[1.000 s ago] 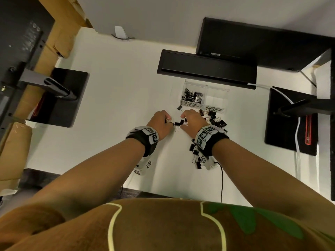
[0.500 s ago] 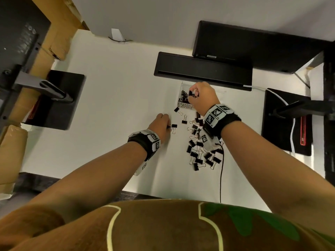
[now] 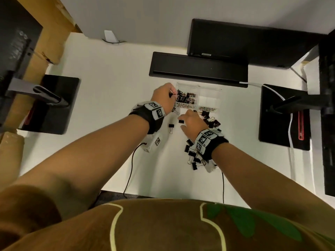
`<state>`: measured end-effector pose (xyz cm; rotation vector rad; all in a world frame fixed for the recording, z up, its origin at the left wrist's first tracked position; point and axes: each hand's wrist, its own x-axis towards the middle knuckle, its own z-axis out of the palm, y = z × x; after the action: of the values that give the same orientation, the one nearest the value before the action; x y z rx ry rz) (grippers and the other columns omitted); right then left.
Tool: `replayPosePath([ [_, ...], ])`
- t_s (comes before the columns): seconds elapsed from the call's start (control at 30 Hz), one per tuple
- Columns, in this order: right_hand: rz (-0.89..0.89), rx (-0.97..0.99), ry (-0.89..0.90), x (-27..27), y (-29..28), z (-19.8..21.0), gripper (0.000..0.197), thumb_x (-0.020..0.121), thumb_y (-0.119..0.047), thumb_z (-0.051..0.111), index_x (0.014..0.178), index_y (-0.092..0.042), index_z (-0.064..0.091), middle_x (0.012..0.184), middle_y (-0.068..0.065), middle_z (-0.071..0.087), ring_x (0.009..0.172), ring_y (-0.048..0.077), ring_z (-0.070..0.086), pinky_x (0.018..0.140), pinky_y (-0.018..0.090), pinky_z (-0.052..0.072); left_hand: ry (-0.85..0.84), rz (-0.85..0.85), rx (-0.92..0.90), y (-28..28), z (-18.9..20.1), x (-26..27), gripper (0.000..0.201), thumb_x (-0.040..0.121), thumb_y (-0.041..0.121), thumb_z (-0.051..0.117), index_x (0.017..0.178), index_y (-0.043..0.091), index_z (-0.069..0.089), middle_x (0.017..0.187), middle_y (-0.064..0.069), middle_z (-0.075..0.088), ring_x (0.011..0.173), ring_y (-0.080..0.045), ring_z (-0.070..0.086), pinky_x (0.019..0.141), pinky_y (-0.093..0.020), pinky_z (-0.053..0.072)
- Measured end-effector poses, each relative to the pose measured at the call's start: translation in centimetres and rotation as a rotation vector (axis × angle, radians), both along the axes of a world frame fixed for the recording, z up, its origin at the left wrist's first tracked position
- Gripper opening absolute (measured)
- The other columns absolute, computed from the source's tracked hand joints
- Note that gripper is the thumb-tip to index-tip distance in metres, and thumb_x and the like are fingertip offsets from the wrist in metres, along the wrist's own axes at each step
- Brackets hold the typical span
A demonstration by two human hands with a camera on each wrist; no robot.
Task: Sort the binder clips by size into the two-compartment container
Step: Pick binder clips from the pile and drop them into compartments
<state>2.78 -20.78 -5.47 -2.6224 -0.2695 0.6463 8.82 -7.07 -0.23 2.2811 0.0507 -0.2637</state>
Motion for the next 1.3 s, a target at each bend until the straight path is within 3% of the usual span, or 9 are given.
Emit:
replayPosePath([
  [0.13,0.005,0.021,-0.004,-0.3,0.0,-0.7,0.027,0.094,-0.008,0.046,0.119,-0.003,0.055,0.120,0.017,0.047,0.104,0.033,0.053,0.086,0.040,0.048,-0.008,-0.101,0.042,-2.1,0.1,1.2,0.016,0.089,0.005,0.054,0.103,0.006,0.061,0.110,-0.010,0.065,0.096,-0.021,0.059,0.080,-0.019,0.041],
  [0.27,-0.047,0.102,-0.019,-0.4,-0.2,-0.5,0.027,0.096,-0.013,0.044,0.117,-0.003,0.057,0.118,0.016,0.051,0.108,0.029,0.052,0.092,0.038,0.044,0.023,-0.169,0.075,-2.8,-0.5,1.1,0.020,0.089,0.007,0.055,0.108,0.010,0.059,0.115,-0.008,0.062,0.092,-0.017,0.055,0.082,-0.021,0.042],
  [0.37,-0.192,0.232,-0.095,-1.0,-0.9,0.4,0.025,0.096,-0.014,0.045,0.113,-0.004,0.060,0.112,0.014,0.056,0.100,0.024,0.055,0.090,0.034,0.046,-0.043,-0.195,0.066,-2.5,-0.6,0.3,0.020,0.088,0.006,0.055,0.106,0.013,0.061,0.114,-0.004,0.060,0.099,-0.014,0.055,0.085,-0.020,0.041],
  [0.5,-0.475,0.366,-0.093,-1.3,-2.7,1.6,0.022,0.095,-0.019,0.047,0.108,-0.012,0.063,0.099,0.001,0.062,0.080,0.008,0.056,0.069,0.016,0.044,-0.058,-0.239,0.088,-1.5,-1.1,-1.7,0.012,0.085,0.007,0.055,0.094,0.015,0.059,0.098,-0.003,0.054,0.088,-0.016,0.054,0.083,-0.027,0.048],
  [0.8,-0.984,0.951,0.286,-1.4,-4.6,2.6,0.019,0.087,-0.005,0.046,0.074,-0.006,0.060,0.067,0.009,0.052,0.058,0.022,0.050,0.051,0.031,0.042,0.203,-0.433,0.372,0.9,-5.1,-5.4,0.032,0.089,0.018,0.058,0.120,0.011,0.052,0.124,-0.010,0.044,0.110,-0.027,0.051,0.092,-0.040,0.048],
  [0.87,-0.922,0.844,0.287,-1.3,-4.3,2.4,0.015,0.086,-0.010,0.050,0.072,-0.008,0.057,0.065,0.006,0.052,0.058,0.019,0.048,0.052,0.029,0.041,0.190,-0.431,0.380,1.0,-5.5,-5.8,0.027,0.089,0.015,0.058,0.114,0.008,0.053,0.120,-0.012,0.045,0.105,-0.028,0.053,0.086,-0.036,0.048],
  [1.03,-0.369,0.253,0.045,-2.1,-3.8,1.0,0.013,0.087,-0.016,0.059,0.100,-0.015,0.061,0.074,-0.011,0.048,0.063,0.001,0.045,0.059,0.022,0.039,0.110,-0.433,0.350,1.3,-5.5,-5.7,0.024,0.086,0.005,0.055,0.110,0.004,0.051,0.116,-0.014,0.047,0.104,-0.030,0.051,0.079,-0.030,0.041],
  [1.2,-0.195,0.102,0.075,-2.7,-3.4,0.2,0.030,0.090,-0.013,0.053,0.118,-0.023,0.057,0.120,0.008,0.054,0.085,0.015,0.052,0.079,0.026,0.045,0.042,-0.408,0.336,0.8,-5.3,-4.6,0.044,0.086,0.001,0.050,0.130,0.006,0.046,0.125,-0.017,0.042,0.112,-0.030,0.046,0.085,-0.031,0.042],
  [1.3,-0.188,0.061,0.105,-2.6,-3.1,0.8,0.024,0.092,-0.016,0.052,0.116,-0.018,0.057,0.122,0.008,0.053,0.091,0.017,0.053,0.077,0.024,0.039,0.053,-0.421,0.405,0.6,-5.5,-4.4,0.049,0.088,-0.003,0.046,0.136,0.005,0.040,0.127,-0.018,0.041,0.116,-0.031,0.043,0.089,-0.034,0.047],
])
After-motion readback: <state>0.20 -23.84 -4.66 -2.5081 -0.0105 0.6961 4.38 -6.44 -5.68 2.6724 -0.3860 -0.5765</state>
